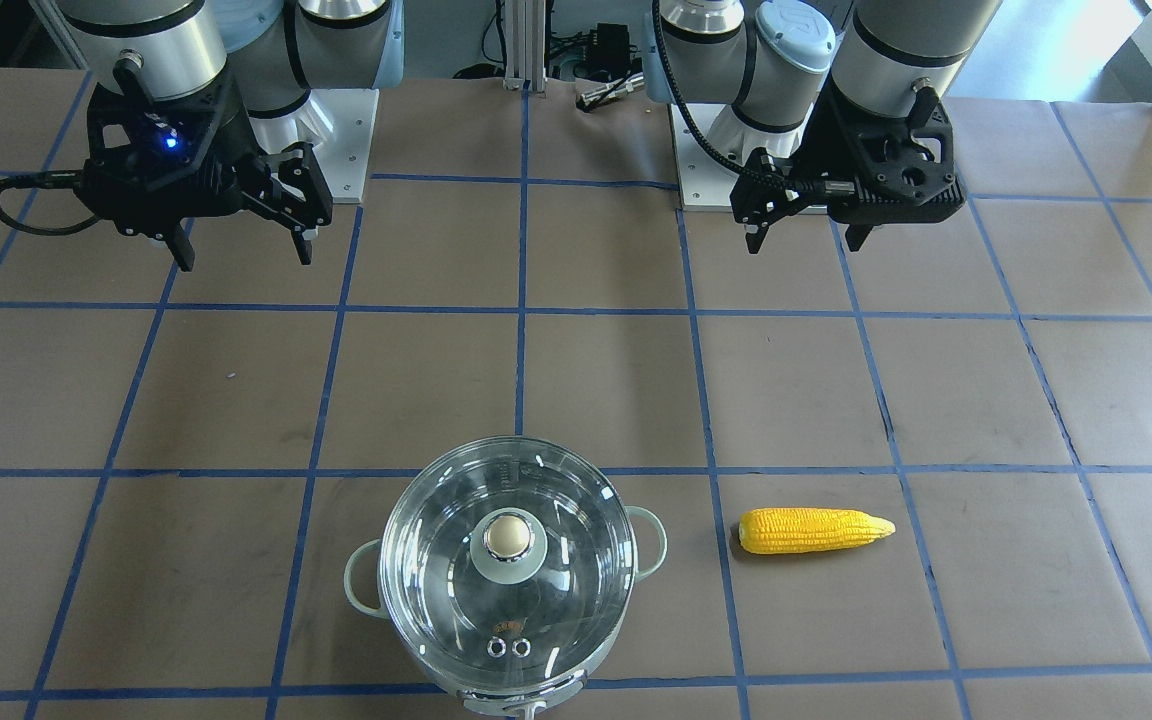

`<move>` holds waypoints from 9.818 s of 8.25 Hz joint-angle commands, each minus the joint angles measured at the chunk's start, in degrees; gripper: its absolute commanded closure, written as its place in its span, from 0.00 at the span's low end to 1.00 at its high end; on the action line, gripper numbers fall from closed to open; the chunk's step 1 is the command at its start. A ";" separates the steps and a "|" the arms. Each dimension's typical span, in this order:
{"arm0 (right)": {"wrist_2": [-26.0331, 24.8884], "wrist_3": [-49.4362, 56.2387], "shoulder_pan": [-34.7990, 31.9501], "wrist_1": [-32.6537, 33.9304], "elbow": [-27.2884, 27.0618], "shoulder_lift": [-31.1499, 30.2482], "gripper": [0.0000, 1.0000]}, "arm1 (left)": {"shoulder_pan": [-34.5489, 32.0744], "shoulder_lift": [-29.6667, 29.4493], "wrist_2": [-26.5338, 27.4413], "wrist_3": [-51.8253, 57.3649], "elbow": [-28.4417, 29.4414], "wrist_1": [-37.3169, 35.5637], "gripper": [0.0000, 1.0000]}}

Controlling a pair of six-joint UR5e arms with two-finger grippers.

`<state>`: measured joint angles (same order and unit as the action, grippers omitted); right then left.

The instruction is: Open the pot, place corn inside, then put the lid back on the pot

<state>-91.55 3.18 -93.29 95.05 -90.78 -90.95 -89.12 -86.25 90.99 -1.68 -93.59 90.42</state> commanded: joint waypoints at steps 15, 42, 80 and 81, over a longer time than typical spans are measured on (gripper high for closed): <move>-0.82 2.96 -0.22 5.76 6.01 8.38 0.00 | 10.19 -14.01 -0.19 62.03 -0.71 -18.16 0.00; -0.82 -22.96 -15.96 26.58 18.19 33.56 0.33 | 10.02 -35.22 -2.66 89.51 -0.62 -31.36 1.00; 0.06 -3.09 -1.11 1.37 2.10 0.34 0.66 | -17.05 -32.49 -4.76 67.25 4.56 -57.46 0.00; 0.06 -3.18 -1.11 1.45 1.93 0.34 0.66 | -17.05 -31.96 -5.03 67.25 4.56 -57.46 0.00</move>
<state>-91.47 0.15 -94.44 96.69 -88.67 -90.55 -106.17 -118.92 86.19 65.79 -89.04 32.97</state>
